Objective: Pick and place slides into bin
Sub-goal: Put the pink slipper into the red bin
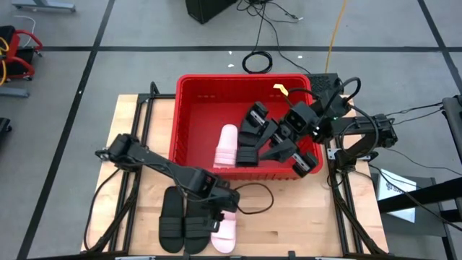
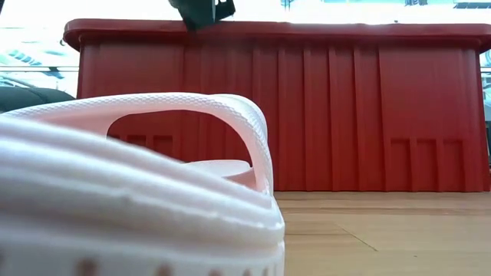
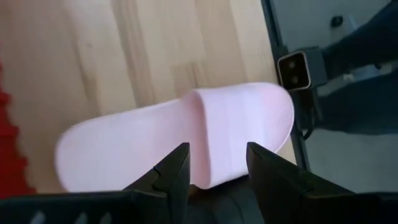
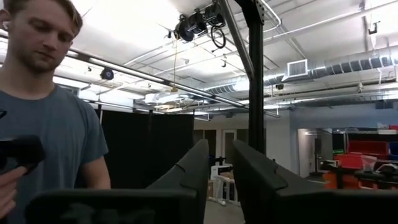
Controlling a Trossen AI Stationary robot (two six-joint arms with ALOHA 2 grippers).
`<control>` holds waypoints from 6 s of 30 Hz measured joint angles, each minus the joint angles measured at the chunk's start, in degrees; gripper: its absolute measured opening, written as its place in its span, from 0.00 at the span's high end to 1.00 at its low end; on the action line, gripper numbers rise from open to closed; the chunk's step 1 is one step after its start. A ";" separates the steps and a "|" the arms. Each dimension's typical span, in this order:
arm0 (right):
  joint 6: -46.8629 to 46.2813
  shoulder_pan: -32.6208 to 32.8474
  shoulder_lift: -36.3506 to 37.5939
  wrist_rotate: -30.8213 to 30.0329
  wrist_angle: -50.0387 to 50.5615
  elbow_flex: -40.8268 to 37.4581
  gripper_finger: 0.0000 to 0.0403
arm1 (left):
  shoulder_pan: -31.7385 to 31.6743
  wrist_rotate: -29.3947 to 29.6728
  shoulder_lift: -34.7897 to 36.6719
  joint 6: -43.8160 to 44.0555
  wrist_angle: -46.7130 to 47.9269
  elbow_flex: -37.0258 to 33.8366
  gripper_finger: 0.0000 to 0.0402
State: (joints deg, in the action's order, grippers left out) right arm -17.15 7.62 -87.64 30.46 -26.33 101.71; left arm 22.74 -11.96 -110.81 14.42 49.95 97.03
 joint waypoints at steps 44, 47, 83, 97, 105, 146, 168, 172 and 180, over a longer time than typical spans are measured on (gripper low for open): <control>-3.16 0.37 -0.04 -1.20 -3.02 -4.55 0.56 | 1.57 -15.96 -2.59 7.80 -26.46 -19.78 0.66; -2.65 0.37 -0.04 -3.17 -3.02 -4.55 0.56 | 1.08 -16.12 -2.59 7.56 -26.40 -19.78 0.76; -1.63 0.26 -0.04 -5.35 -3.43 -4.55 0.58 | -3.15 -16.70 19.10 10.04 -29.41 -19.73 0.99; -1.80 0.26 -0.02 -5.29 -5.16 -4.55 0.59 | -4.26 -16.16 32.06 15.32 -36.35 -19.61 0.99; -4.23 0.24 -0.02 -5.27 -4.70 -4.55 0.59 | -13.99 -25.64 36.60 12.78 -21.53 -13.40 0.99; -6.08 -13.83 0.00 -14.50 3.02 -4.55 0.59 | -61.22 -28.91 14.89 -50.96 39.99 21.51 0.99; -4.67 -14.42 -0.02 -15.41 5.73 -4.55 0.59 | -63.90 -18.25 0.42 -54.99 39.90 35.82 0.98; -4.67 -14.25 -0.04 -15.22 6.64 -4.55 0.59 | -61.13 -18.88 -1.85 -55.81 40.06 35.80 0.99; -4.23 -14.25 -0.04 -12.00 7.19 -4.54 0.59 | -55.49 -18.76 -5.63 -56.44 40.07 35.80 0.98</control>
State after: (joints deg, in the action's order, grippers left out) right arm -21.39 -6.63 -87.68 18.46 -19.14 97.17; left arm -32.75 -30.72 -116.44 -42.02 90.03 132.84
